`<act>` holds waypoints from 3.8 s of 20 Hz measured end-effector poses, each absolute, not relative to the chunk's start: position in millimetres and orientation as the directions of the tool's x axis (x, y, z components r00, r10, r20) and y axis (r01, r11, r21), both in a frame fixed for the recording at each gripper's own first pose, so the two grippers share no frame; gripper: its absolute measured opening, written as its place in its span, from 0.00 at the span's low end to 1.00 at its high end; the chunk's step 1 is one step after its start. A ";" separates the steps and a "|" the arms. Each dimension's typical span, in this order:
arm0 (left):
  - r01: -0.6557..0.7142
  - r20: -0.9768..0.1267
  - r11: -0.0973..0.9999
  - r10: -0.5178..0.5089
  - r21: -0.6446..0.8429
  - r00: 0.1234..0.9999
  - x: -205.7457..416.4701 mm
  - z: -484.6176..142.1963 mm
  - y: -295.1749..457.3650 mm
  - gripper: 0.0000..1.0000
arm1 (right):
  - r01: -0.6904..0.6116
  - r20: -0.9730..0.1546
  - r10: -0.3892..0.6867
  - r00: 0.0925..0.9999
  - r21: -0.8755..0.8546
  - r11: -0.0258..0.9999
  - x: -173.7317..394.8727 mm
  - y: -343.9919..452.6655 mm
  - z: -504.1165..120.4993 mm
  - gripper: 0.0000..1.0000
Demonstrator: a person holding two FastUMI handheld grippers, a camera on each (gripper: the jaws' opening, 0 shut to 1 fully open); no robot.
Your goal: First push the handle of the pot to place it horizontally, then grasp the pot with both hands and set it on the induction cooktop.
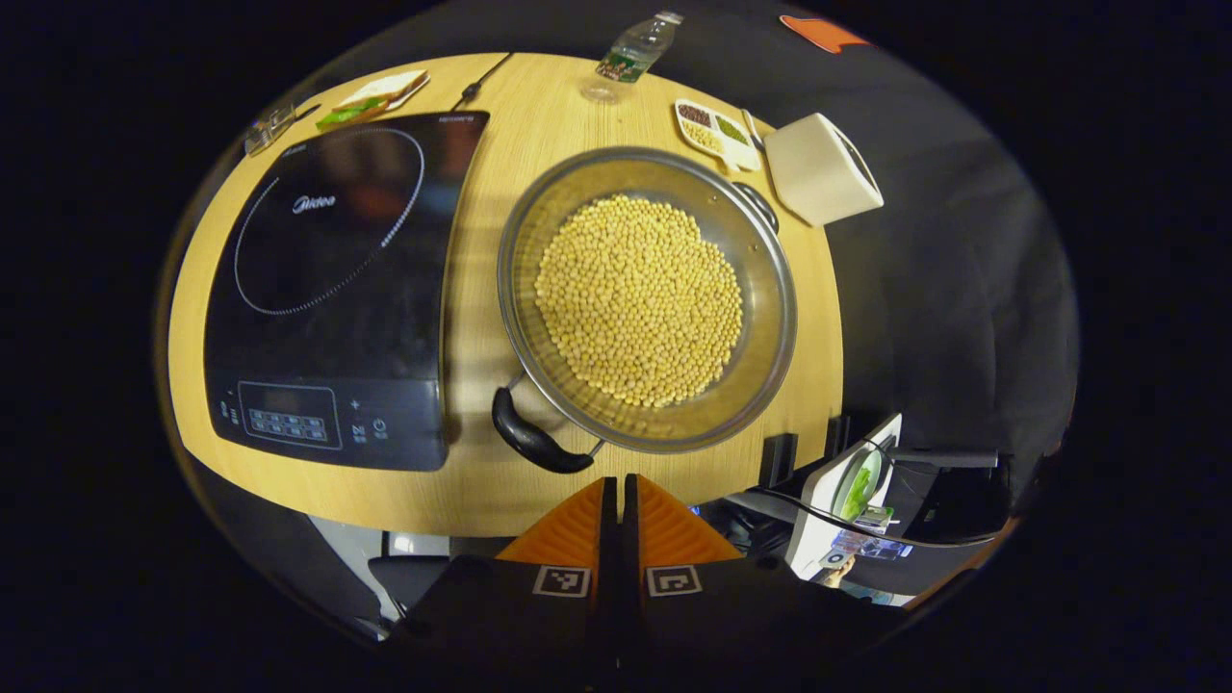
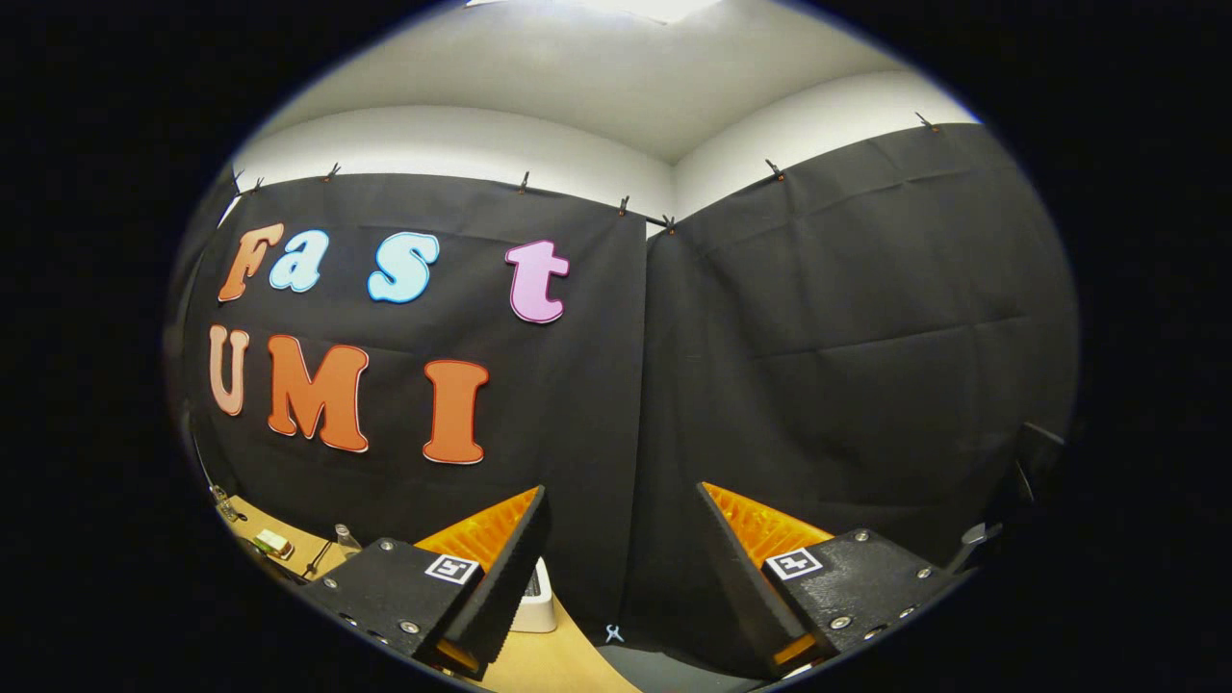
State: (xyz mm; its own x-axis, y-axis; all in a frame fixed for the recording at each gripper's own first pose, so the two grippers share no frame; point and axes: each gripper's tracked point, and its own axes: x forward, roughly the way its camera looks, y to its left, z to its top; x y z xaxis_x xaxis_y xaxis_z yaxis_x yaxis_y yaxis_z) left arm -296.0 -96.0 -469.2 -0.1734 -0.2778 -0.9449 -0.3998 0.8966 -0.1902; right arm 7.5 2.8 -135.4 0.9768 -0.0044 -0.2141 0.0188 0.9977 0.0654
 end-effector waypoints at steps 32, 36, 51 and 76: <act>-0.116 -0.975 0.974 0.181 0.196 -0.128 -287.8 -547.7 -4.4 0.08 | -0.092 -0.288 0.113 0.951 0.084 0.992 4.6 60.3 -162.4 0.93; -0.074 -0.977 0.975 0.202 0.208 -0.074 -277.6 -556.7 2.7 0.08 | -0.091 -0.302 0.112 0.947 0.082 0.992 3.7 63.9 -166.4 0.93; -0.003 -0.978 0.980 0.197 0.198 0.074 -235.8 -577.3 23.2 0.08 | -0.148 -0.507 0.167 0.846 0.079 0.986 -15.7 108.2 -247.4 0.93; -0.213 -0.966 0.975 -0.008 -0.065 0.258 -171.1 -514.7 23.7 0.98 | -0.380 -0.910 0.376 0.176 0.289 0.879 -116.2 269.8 -488.6 0.94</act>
